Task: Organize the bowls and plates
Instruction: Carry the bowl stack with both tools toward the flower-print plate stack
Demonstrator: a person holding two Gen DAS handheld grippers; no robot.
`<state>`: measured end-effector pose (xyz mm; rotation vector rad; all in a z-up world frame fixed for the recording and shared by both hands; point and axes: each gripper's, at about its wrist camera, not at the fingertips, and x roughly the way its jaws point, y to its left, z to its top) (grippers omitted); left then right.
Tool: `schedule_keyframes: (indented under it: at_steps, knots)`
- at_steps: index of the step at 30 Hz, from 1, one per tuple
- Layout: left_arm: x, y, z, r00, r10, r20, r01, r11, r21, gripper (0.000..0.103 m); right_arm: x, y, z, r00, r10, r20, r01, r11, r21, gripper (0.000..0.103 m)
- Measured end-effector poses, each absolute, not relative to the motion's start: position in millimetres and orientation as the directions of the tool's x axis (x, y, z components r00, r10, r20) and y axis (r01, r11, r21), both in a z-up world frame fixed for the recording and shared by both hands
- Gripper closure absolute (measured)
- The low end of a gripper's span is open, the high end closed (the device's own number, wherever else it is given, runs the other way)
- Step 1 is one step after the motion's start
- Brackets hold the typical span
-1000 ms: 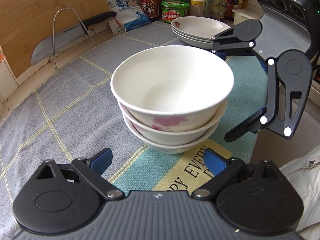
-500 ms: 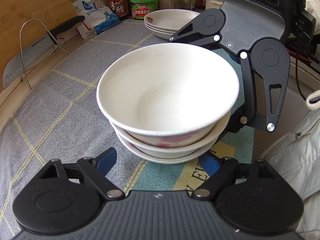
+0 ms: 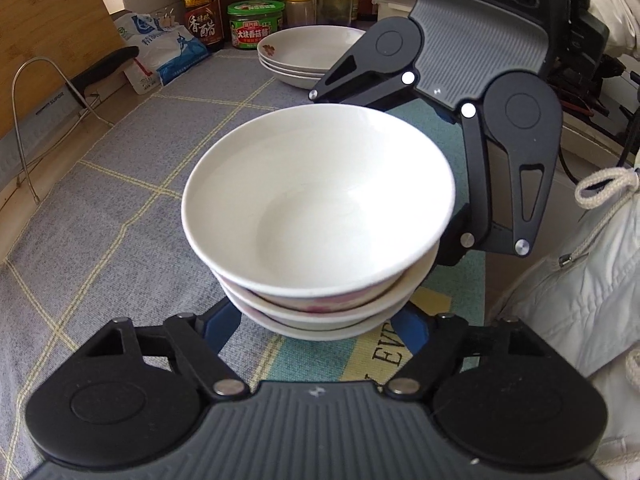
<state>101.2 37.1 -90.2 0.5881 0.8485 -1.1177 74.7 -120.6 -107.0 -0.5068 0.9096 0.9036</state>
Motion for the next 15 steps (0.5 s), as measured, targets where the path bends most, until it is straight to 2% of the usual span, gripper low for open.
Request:
schedule_keyframes:
  at_steps: [15]
  knots:
    - [103.5, 37.0, -90.0, 0.158, -0.539, -0.827, 0.957, 0.289, -0.005, 0.022, 70.9, -117.8, -104.6, 0.298, 0.416, -0.859, -0.856, 0.515, -0.048, 0.017]
